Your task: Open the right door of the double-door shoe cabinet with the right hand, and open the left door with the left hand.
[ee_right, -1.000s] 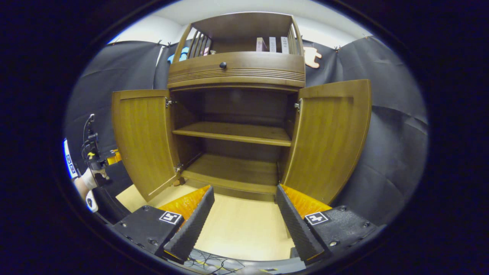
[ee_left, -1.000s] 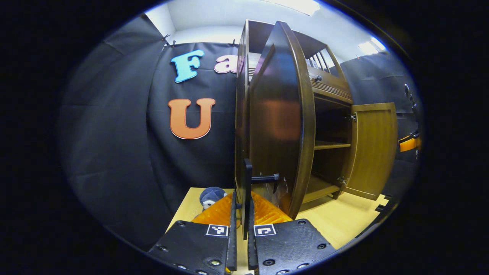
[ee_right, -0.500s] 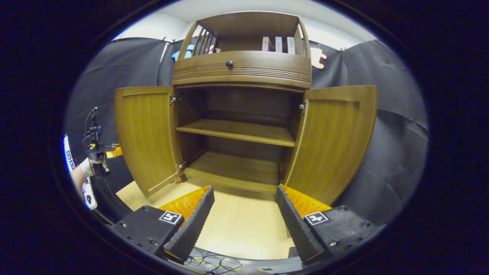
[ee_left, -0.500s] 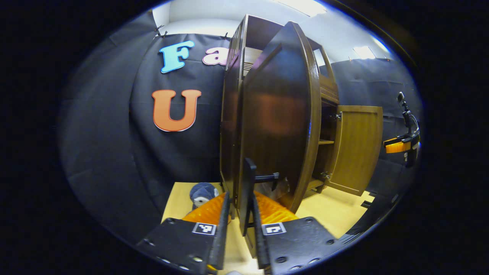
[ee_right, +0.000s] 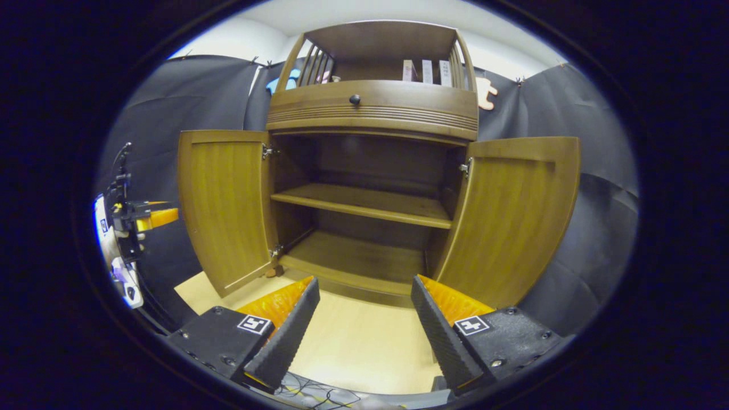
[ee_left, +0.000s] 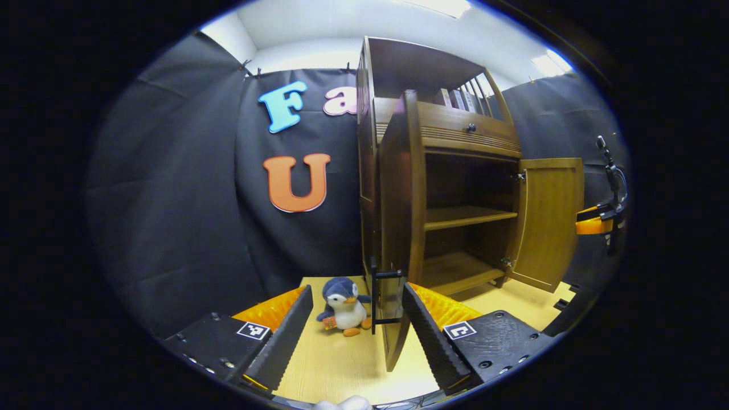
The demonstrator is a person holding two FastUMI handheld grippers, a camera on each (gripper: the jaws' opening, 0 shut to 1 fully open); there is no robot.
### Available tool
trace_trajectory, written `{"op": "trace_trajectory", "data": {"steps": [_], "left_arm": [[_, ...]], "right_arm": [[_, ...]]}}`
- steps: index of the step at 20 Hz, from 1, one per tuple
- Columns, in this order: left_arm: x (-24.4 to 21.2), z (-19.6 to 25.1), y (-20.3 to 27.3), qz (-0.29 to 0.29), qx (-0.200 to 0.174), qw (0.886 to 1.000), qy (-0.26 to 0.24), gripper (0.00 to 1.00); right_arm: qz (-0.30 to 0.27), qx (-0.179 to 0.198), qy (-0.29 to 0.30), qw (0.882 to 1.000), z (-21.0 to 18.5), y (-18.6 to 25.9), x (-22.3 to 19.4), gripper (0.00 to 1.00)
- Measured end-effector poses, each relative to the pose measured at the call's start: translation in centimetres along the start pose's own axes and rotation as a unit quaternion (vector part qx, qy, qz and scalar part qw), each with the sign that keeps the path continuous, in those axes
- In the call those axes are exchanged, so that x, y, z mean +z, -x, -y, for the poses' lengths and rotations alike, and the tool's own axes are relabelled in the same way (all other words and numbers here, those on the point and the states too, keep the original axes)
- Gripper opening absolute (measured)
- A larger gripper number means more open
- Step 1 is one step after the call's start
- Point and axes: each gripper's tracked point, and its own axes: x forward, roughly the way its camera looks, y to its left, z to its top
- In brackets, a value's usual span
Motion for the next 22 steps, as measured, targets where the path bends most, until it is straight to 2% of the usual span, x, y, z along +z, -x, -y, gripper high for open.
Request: {"op": "trace_trajectory", "data": {"steps": [4,5,6,7,8,9,10,11,12,13,14,16,17,18,19,21,22], "left_arm": [[3.3,3.8,2.0,0.003,0.062,0.998,0.001,0.95],[4.1,5.3,1.9,-0.001,0.066,0.998,0.01,0.95],[4.7,6.8,2.0,0.007,0.072,0.997,0.017,1.0],[5.2,8.1,1.7,0.009,0.078,0.997,0.023,0.95],[5.5,9.1,1.6,0.008,0.085,0.996,0.025,0.95],[5.8,10.3,1.4,0.012,0.091,0.995,0.025,1.0],[6.1,11.1,0.9,0.019,0.101,0.994,0.019,0.95],[6.2,11.5,0.6,0.019,0.111,0.994,0.016,0.95],[5.8,12.1,0.2,0.018,0.115,0.993,0.021,1.0],[5.8,13.1,0.0,0.022,0.111,0.993,0.03,0.96],[5.8,14.6,0.0,0.028,0.102,0.994,0.039,1.0],[6.2,16.5,-0.6,0.034,0.089,0.995,0.042,0.96],[6.3,17.5,-0.8,0.034,0.082,0.995,0.035,1.0],[6.4,18.2,-1.1,0.034,0.075,0.996,0.028,0.96],[6.5,19.0,-1.2,0.036,0.064,0.997,0.024,1.0],[6.4,20.0,-1.4,0.035,0.048,0.998,0.018,0.96],[6.4,20.2,-1.4,0.034,0.045,0.998,0.014,0.9]], "right_arm": [[0.014,-0.001,-0.008,1.0,0.4,-0.7,0.9,1.0],[0.017,-0.002,-0.009,1.0,0.5,-0.7,1.1,1.0],[0.02,-0.003,-0.01,1.0,0.5,-0.8,1.2,1.0],[0.022,-0.005,-0.012,1.0,0.5,-0.7,1.3,1.0],[0.023,-0.006,-0.015,1.0,0.7,-0.6,1.4,1.0],[0.025,-0.007,-0.017,1.0,0.8,-0.4,1.6,1.0],[0.029,-0.011,-0.018,0.999,1.0,-0.4,1.7,1.0],[0.032,-0.017,-0.019,0.999,1.4,-0.2,2.0,1.0],[0.036,-0.024,-0.023,0.999,1.7,0.1,2.2,1.0],[0.04,-0.03,-0.028,0.998,1.9,0.3,2.4,1.0],[0.044,-0.037,-0.034,0.998,2.2,0.6,2.5,1.0],[0.053,-0.053,-0.046,0.996,3.0,1.0,2.7,1.0],[0.055,-0.058,-0.052,0.995,3.2,1.2,2.8,1.0],[0.055,-0.061,-0.055,0.995,3.3,1.3,2.8,1.0],[0.056,-0.066,-0.057,0.995,3.5,1.5,2.9,1.0],[0.06,-0.075,-0.059,0.994,4.0,2.1,3.0,1.0],[0.062,-0.08,-0.06,0.993,4.1,2.2,3.0,1.0]]}}
